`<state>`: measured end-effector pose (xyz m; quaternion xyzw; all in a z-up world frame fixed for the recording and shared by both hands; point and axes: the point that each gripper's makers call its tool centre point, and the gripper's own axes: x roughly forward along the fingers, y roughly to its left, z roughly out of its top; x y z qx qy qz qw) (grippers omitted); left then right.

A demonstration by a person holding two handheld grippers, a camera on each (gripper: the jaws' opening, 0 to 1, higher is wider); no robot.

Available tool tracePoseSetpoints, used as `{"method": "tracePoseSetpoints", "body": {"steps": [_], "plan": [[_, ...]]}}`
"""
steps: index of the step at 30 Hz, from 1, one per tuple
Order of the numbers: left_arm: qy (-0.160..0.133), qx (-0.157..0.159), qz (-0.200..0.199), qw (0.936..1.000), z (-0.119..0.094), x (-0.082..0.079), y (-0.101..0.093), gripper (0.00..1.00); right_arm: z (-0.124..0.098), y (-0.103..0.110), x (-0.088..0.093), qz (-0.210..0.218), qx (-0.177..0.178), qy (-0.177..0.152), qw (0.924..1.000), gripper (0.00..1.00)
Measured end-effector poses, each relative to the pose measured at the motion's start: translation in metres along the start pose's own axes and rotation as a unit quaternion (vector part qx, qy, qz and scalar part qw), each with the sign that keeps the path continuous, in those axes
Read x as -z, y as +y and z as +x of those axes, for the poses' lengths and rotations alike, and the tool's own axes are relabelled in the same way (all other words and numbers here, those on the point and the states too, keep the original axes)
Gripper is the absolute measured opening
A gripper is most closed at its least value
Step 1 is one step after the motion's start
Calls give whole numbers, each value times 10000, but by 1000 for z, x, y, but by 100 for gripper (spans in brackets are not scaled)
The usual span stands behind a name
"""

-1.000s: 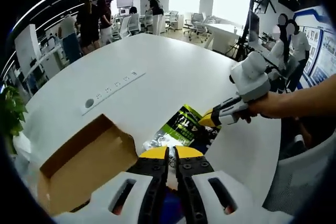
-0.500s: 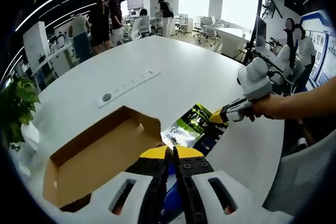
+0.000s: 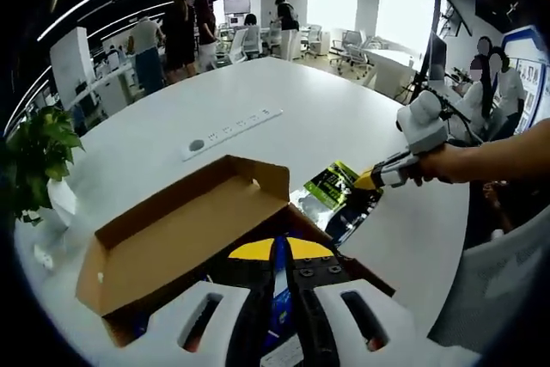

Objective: Operate the shoe box by opening the lid, removing the specified soft item, and placing it in the target area until the item is outside and the box remains undamaged.

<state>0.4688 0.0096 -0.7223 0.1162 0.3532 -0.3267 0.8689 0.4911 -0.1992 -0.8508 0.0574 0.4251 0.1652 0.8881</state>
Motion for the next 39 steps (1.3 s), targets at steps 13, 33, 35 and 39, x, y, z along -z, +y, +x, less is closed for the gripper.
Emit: {"method": "tracePoseSetpoints", "body": {"steps": [13, 33, 35, 39], "plan": [[-9, -246, -77, 9997, -27, 23, 31, 4, -3, -8, -2, -276, 84, 16, 9996, 1], [119, -701, -161, 9973, -71, 64, 66, 8, -33, 2, -21, -583, -82, -243, 9980, 12], [117, -746, -180, 9970, -77, 69, 68, 9, -35, 6, -20, -593, -134, -252, 9978, 14], [128, -822, -249, 9962, -86, 79, 75, 10, -43, 16, -20, -714, -230, -281, 9968, 17]]}}
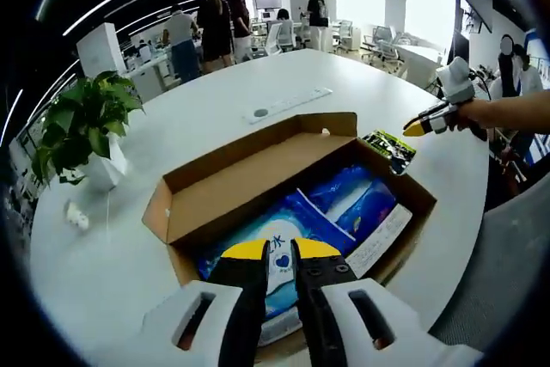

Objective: Operate the shoe box by opening the lid, removing the specified soft item, and placing it in the target area until the item is outside and the box remains undamaged.

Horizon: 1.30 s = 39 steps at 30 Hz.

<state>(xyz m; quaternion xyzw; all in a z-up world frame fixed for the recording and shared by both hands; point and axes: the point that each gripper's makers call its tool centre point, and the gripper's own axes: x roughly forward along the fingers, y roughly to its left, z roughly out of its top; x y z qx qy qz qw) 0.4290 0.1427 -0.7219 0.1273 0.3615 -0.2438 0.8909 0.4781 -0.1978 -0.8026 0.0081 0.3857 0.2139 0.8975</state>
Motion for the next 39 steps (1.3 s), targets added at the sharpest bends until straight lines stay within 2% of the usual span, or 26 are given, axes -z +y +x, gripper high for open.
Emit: {"method": "tracePoseSetpoints", "body": {"steps": [14, 19, 29, 39], "plan": [[47, -392, -272, 9989, -29, 40, 30, 11, -16, 46, -22, -105, -452, -282, 9985, 26], [38, -515, -390, 9979, -34, 52, 41, 12, -16, 69, -25, -415, -587, -278, 9970, 29], [150, -801, -519, 9953, -35, 78, 56, 13, -16, 106, -34, -624, -829, -348, 9940, 30], [218, -886, -832, 9924, -29, 97, 60, 13, -9, 149, -35, -929, -1130, -299, 9888, 30]]}}
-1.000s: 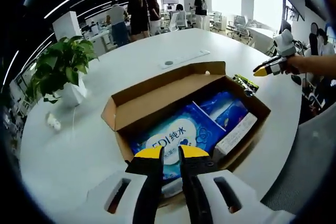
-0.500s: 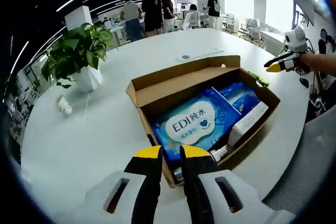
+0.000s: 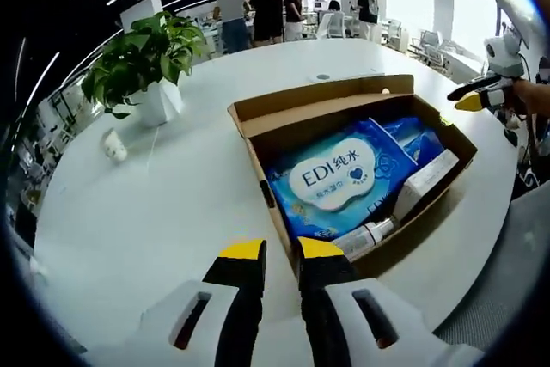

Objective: Operate the shoe box by opening the lid, removing the specified soft item, and placing it in the target area until the item is outside and the box remains undamaged.

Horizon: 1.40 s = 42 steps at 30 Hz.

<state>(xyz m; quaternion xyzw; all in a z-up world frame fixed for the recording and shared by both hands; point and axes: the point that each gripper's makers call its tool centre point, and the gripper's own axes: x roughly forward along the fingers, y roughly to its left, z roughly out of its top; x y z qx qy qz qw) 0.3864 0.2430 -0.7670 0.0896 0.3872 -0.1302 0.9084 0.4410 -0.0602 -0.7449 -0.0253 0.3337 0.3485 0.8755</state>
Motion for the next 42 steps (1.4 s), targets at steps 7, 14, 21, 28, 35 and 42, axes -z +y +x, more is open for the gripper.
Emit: {"method": "tracePoseSetpoints", "body": {"steps": [7, 14, 21, 28, 35, 42], "plan": [[-22, 8, -218, 9998, 0, 0, -3, 11, 13, 19, -6, -152, -155, 21, 9998, 30], [-59, -24, -485, 9988, 3, 6, -8, 6, 30, 41, -13, -279, -336, 96, 9990, 29], [-90, -88, -754, 9971, 4, 6, -6, 5, 45, 54, -14, -288, -464, 179, 9983, 28], [-111, -247, -967, 9949, 2, 7, -6, 4, 60, 65, -11, -234, -553, 287, 9978, 27], [-133, -362, -1138, 9928, 2, 8, -5, 3, 74, 75, -9, -154, -661, 341, 9971, 25], [-187, -406, -1349, 9898, 3, 8, -5, 2, 87, 82, -10, -23, -725, 361, 9967, 23]]}}
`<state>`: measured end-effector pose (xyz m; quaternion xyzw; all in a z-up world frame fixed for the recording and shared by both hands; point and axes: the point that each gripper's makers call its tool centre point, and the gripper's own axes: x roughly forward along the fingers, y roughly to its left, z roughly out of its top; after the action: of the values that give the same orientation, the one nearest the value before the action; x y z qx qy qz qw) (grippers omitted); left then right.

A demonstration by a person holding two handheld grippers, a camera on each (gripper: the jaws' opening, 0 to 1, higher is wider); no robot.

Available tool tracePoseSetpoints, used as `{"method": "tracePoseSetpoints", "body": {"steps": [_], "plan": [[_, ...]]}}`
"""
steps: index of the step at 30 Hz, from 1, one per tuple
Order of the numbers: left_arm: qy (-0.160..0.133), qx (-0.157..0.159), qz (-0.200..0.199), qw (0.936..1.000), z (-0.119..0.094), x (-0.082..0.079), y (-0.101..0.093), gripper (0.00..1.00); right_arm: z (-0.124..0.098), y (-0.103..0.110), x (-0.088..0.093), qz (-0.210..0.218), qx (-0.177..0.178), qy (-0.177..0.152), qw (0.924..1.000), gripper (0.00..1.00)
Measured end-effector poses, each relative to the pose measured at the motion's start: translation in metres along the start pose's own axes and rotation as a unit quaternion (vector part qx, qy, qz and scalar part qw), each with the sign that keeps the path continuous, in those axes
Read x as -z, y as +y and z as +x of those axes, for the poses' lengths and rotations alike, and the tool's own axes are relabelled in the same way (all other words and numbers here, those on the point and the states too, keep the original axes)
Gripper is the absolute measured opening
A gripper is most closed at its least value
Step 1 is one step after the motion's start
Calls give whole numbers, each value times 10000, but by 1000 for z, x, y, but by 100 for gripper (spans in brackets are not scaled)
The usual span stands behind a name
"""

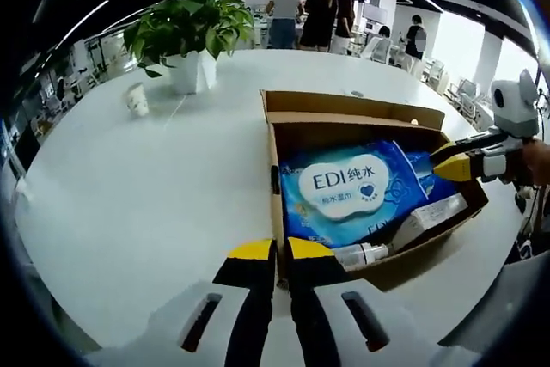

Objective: Operate the shoe box by opening the lid, removing the specified soft item, and placing it in the target area until the item is outside and the box remains undamaged.

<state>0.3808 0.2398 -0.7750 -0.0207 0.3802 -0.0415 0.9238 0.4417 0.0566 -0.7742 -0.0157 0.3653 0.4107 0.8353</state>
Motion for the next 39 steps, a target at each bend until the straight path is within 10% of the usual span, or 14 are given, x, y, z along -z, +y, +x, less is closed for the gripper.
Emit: {"method": "tracePoseSetpoints", "body": {"steps": [39], "plan": [[-74, -105, -61, 9999, 2, -2, -1, 2, 47, 5, -2, 881, -48, 216, 9959, 2]]}}
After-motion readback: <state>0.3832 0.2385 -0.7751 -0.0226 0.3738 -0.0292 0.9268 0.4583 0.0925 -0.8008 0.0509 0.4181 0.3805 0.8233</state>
